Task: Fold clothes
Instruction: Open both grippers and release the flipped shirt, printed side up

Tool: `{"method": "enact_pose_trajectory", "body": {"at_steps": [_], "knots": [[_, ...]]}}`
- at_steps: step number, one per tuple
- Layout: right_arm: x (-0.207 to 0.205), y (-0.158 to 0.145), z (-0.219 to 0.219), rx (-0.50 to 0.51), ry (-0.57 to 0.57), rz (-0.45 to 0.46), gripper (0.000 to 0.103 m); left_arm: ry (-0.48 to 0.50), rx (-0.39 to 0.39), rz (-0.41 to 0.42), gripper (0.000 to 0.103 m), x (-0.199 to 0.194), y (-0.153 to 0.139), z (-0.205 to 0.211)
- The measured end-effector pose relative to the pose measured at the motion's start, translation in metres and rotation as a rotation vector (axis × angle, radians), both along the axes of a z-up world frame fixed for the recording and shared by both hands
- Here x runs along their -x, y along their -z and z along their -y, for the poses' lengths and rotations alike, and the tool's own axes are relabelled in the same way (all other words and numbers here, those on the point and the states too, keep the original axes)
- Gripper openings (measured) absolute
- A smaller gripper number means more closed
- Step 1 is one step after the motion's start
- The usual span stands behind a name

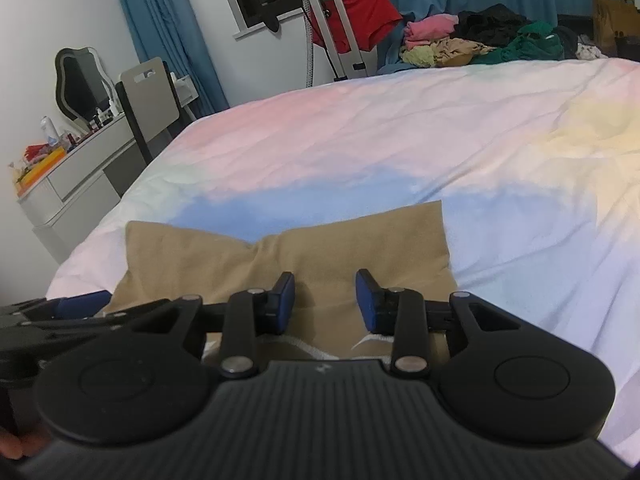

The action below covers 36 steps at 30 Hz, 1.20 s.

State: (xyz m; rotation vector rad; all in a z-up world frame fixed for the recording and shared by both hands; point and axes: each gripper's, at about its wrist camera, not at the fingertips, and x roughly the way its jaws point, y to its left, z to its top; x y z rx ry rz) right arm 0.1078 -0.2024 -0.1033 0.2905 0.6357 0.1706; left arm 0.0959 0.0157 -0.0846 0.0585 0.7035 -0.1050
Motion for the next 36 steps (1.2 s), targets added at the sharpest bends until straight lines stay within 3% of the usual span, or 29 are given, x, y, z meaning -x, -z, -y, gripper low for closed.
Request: {"method": "enact_pose_trajectory", "body": {"at_steps": [12,16,22,26,31,33,36], "knots": [[0.086,-0.036,-0.012,0.042,0.001,0.055,0.039,0.044,0.053,0.024,0.085,0.069,-0.033,-0.006],[0.098,-0.029,-0.017,0.054,0.015,0.037,0.038,-0.03,0.062,-0.105,0.091,0.069,-0.02,-0.011],[0.095,-0.007,-0.023,0.087,0.008,-0.014,0.038,-0.046,0.105,-0.136,0.092,0.068,-0.021,-0.019],[0.092,-0.007,-0.019,0.069,0.011,-0.02,0.038,-0.065,0.185,-0.172,0.092,0.085,-0.033,-0.031],[0.092,-0.006,-0.021,0.074,0.014,-0.019,0.038,-0.036,0.388,-0.232,0.092,0.114,-0.042,-0.05],[0.092,-0.006,-0.021,0.071,0.016,-0.019,0.038,-0.021,0.425,-0.264,0.093,0.119,-0.039,-0.052],[0.092,-0.006,-0.022,0.068,0.02,-0.021,0.038,-0.025,0.401,-0.328,0.093,0.108,-0.022,-0.043]]}}
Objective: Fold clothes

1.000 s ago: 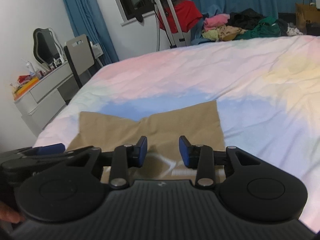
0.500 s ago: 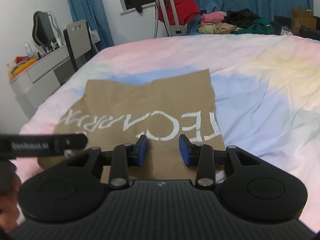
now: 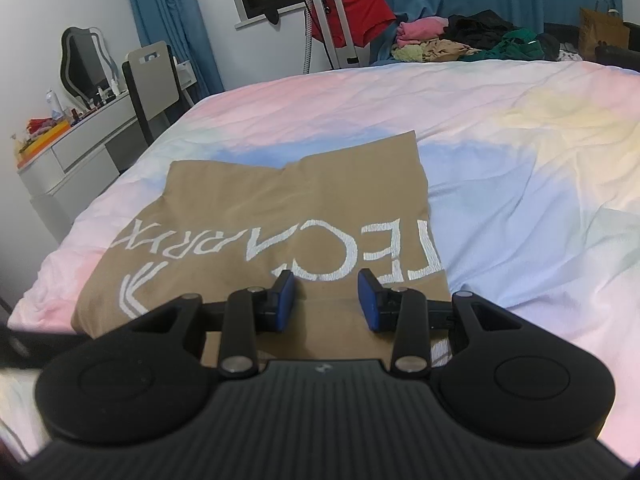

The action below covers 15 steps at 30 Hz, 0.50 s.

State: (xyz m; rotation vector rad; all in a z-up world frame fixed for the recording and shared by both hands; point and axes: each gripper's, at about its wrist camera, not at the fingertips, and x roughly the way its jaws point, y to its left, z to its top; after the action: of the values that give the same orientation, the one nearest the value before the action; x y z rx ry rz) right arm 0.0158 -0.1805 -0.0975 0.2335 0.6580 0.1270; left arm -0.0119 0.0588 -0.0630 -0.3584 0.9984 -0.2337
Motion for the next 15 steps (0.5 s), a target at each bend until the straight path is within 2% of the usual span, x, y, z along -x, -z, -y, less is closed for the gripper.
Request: {"method": "enact_pose_trajectory", "body": {"at_steps": [4,7,10,13,15], "knots": [[0.0,0.0,0.0,-0.005,0.005,0.0,0.038,-0.098,0.056,-0.055,0.092,-0.021,0.026,-0.006],[0.0,0.001,0.0,-0.009,0.007,0.001,0.038,-0.183,0.138,-0.015,0.088,-0.027,0.028,-0.017],[0.001,0.001,0.002,-0.016,0.013,0.001,0.038,-0.182,0.178,0.087,0.087,-0.023,0.017,-0.018],[0.001,0.0,0.004,-0.027,0.025,0.0,0.038,-0.176,0.241,0.153,0.087,-0.017,0.01,-0.02],[0.001,0.0,0.004,-0.034,0.028,-0.002,0.038,-0.193,0.251,0.121,0.087,-0.02,0.016,-0.022]]}}
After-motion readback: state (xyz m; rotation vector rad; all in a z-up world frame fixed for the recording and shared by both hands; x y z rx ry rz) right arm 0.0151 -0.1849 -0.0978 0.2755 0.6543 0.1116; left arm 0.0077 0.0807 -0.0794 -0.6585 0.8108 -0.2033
